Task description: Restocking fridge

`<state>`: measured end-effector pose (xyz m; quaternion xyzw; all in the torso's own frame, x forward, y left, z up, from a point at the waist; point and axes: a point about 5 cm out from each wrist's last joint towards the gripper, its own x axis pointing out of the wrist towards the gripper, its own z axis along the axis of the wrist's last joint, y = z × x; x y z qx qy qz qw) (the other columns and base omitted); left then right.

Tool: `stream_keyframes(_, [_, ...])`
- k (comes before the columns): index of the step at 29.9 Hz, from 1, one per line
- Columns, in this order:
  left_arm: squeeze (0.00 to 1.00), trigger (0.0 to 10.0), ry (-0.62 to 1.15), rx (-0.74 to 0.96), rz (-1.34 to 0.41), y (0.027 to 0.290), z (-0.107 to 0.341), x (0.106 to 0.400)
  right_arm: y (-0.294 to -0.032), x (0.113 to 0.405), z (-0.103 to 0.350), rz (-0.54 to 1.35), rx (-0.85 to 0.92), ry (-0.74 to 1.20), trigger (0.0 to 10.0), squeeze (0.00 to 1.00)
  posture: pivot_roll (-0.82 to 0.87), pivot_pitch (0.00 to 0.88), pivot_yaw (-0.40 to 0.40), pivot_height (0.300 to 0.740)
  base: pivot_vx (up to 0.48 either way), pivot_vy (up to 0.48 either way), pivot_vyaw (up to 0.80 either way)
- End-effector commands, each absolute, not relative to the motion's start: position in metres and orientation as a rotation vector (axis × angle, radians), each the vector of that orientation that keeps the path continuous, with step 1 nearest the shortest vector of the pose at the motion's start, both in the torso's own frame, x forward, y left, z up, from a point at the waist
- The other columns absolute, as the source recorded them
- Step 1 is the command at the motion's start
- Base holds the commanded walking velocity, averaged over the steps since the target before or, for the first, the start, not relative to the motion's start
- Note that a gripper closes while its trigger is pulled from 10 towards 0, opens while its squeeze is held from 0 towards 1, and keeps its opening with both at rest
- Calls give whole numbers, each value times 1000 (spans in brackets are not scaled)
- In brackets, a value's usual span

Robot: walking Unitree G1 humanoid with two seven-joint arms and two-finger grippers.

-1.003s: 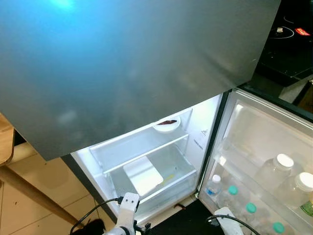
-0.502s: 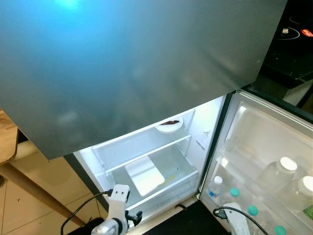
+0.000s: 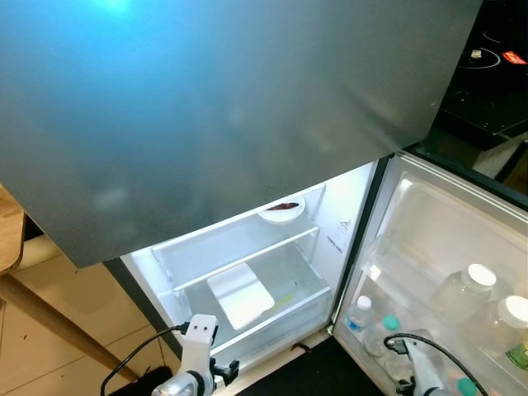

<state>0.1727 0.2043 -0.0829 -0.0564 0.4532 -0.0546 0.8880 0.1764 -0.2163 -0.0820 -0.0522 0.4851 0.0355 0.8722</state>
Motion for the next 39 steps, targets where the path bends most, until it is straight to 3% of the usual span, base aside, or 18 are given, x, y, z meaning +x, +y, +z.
stream_keyframes(1, [0,10000,959,-117,-86,209,-85,167,-210,174,-84,90,-122,1016,10000,0,-5,60,2,740,0,0,0])
stream_keyframes(8, [0,10000,957,-174,-33,203,-88,163,-205,166,-89,125,-149,1038,10000,0,-21,59,27,740,0,0,0])
stream_keyframes(16, [0,10000,977,-107,-181,185,-90,163,-209,145,-96,39,-64,1083,10000,0,-5,90,6,740,0,0,0])
stream_keyframes(21, [0,10000,1024,-33,-217,194,-92,154,-203,157,-93,42,-59,1055,10000,0,-19,68,8,740,0,0,0])
stream_keyframes(25, [0,10000,1020,-78,-163,196,-93,152,-200,169,-88,71,-65,1017,10000,0,-24,71,1,740,0,0,0])
stream_keyframes(39, [0,10000,1011,-115,-159,183,-95,150,-209,157,-91,85,-94,1051,10000,0,-41,85,-32,740,0,0,0])
